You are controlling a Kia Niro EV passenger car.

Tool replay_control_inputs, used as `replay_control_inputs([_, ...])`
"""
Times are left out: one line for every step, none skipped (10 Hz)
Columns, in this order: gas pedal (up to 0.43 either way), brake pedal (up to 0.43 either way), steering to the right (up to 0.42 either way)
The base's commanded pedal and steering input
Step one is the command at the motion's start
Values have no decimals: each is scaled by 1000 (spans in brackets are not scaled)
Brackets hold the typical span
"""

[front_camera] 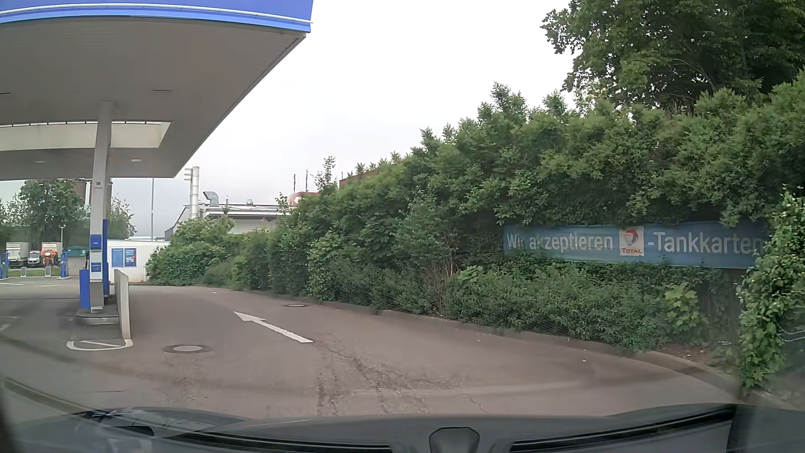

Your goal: Follow the waypoints while adhering to traffic rules and regulations

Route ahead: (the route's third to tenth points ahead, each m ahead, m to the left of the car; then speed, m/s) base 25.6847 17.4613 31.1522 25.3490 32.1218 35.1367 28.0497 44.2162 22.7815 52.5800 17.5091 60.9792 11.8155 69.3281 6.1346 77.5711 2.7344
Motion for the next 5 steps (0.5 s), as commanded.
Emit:
replay_control_inputs([138,0,-156])
replay_control_inputs([138,0,-160])
replay_control_inputs([130,0,-161])
replay_control_inputs([130,0,-167])
replay_control_inputs([130,0,-175])
